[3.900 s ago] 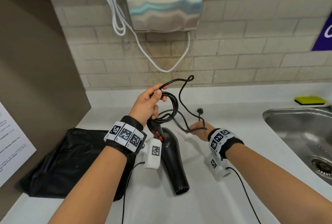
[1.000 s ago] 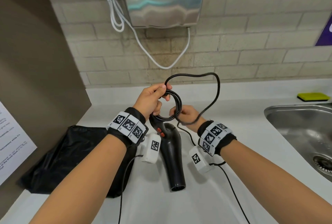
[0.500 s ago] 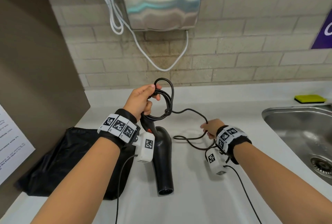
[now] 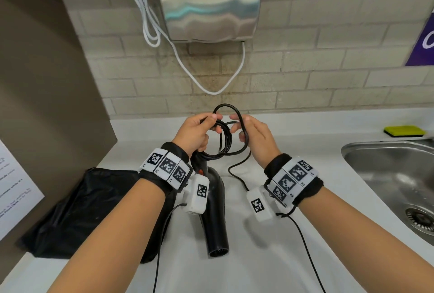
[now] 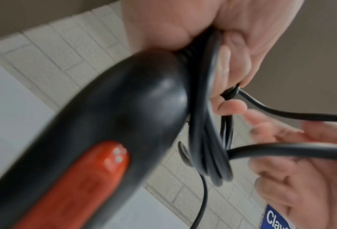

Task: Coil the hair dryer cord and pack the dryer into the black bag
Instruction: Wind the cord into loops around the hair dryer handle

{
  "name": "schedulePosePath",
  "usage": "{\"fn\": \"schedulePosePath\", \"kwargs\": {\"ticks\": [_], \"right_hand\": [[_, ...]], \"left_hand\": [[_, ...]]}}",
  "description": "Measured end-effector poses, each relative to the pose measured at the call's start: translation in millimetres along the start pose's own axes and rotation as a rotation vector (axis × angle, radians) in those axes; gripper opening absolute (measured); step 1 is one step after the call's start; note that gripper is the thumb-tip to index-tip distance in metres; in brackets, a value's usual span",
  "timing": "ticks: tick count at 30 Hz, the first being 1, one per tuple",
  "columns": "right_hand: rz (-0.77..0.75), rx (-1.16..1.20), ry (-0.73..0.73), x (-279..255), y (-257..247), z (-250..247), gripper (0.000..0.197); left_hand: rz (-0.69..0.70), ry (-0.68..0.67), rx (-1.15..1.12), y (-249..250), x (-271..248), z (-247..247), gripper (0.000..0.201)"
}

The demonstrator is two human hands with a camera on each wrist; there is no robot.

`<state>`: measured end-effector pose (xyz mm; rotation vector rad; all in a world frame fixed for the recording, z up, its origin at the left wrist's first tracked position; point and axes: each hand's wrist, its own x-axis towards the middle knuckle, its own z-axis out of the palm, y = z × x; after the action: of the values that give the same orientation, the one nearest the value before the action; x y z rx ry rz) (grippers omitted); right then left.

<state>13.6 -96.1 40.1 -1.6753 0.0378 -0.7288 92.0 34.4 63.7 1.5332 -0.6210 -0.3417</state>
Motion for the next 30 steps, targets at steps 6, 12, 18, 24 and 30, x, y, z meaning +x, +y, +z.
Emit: {"fn": "schedulePosePath", "kwargs": {"ticks": [6,12,18,24,30], "right_hand": [[0.065,0.099,-0.107,-3,-12,7,0.015],[0.084,-0.23,-0.051,-6,7,16,0.011],[-0.096,-0.291,0.029,-3,-4,15,0.059],[-0.286,-0.247,0.106,-4,-1,19,0.014],[-0.19,-0.185,0.085,-5,5,26,0.009]], "left_hand": [[-0.009,0.002,-0.031,0,-1,-4,0.025],[-0.013,-0.025,-0.074,0,-4,1,0.026],[0.006,-0.039,-0.037,0,-3,1,0.026],[0.03,-0.019,-0.003,-2,-1,0,0.03],[0.026,0.014,0.051,-1,-4,3,0.026]]}}
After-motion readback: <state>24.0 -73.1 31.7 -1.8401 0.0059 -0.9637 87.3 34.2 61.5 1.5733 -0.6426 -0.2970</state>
